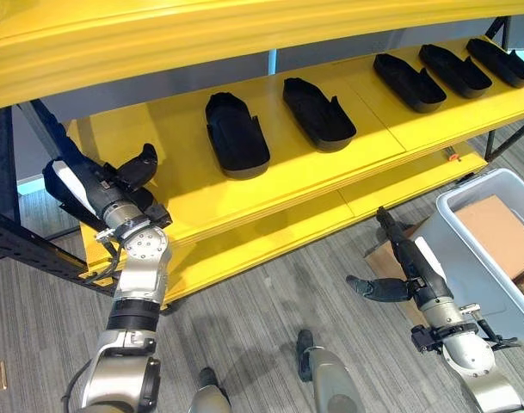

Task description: Move parts from the plastic box to the shelf.

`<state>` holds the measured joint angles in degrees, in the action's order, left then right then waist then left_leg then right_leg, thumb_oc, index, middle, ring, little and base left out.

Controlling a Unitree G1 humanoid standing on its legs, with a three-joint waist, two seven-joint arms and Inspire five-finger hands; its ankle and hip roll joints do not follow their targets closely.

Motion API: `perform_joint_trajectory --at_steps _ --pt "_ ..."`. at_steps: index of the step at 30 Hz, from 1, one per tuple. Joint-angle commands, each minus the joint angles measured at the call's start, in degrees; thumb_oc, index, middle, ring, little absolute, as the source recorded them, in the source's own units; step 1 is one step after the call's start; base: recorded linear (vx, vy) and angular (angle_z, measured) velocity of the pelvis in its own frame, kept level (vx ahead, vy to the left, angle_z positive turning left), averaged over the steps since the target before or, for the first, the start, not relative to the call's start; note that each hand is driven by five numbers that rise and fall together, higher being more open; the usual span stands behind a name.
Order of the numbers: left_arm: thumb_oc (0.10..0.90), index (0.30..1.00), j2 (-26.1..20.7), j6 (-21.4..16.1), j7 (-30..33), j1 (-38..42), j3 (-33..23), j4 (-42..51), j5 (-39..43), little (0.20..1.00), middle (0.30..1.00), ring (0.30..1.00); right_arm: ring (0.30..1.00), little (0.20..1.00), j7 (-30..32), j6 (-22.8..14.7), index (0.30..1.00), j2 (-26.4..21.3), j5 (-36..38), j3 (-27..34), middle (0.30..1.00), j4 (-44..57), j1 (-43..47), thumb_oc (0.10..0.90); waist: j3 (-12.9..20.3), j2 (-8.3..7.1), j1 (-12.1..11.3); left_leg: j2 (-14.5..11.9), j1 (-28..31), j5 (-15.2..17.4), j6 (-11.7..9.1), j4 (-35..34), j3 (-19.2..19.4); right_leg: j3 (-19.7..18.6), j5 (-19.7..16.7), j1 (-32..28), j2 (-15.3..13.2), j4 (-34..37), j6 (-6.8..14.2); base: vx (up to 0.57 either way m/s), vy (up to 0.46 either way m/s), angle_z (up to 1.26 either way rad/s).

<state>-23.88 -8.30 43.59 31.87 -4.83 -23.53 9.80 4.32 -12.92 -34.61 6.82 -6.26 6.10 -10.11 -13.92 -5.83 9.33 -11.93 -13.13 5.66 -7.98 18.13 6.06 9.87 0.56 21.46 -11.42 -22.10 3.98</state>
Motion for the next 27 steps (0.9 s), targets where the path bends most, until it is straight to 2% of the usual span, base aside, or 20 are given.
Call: perform_joint_trajectory --at_steps 1,20,27 --pt "0.900 1.000 -5.2 -3.3 2.3 5.7 -0.9 -1.0 -3.8 1.000 1.000 1.000 1.000 1.000 2.7 -6.6 1.000 -2.8 0.5 0.4 1.000 5.9 4.6 0.900 3.5 -0.64 0.9 0.2 1.0 2.8 2.1 1.4 -0.5 -4.3 -1.7 -4.4 0.6 5.0 4.4 0.00 0.000 0.00" --pt "0.900 1.000 -7.1 -3.4 0.7 10.6 -0.1 -11.0 3.3 1.000 1.000 1.000 1.000 1.000 2.6 -6.6 1.000 -4.1 1.3 -0.1 1.000 6.6 4.8 0.900 3.0 -1.33 1.2 -0.1 -0.1 2.9 2.0 2.4 -0.7 -4.6 -1.8 -3.5 0.9 4.7 4.3 0.00 0.000 0.00" --pt "0.900 1.000 -8.2 -4.3 -1.4 13.1 0.2 -15.6 8.7 1.000 1.000 1.000 1.000 1.000 2.5 -6.4 1.000 -4.5 1.5 -0.4 1.000 6.9 4.9 0.900 2.6 -1.60 1.3 -0.2 -0.8 2.9 2.1 3.0 -0.8 -4.5 -1.8 -3.1 1.0 4.5 4.3 0.01 0.003 -0.02"
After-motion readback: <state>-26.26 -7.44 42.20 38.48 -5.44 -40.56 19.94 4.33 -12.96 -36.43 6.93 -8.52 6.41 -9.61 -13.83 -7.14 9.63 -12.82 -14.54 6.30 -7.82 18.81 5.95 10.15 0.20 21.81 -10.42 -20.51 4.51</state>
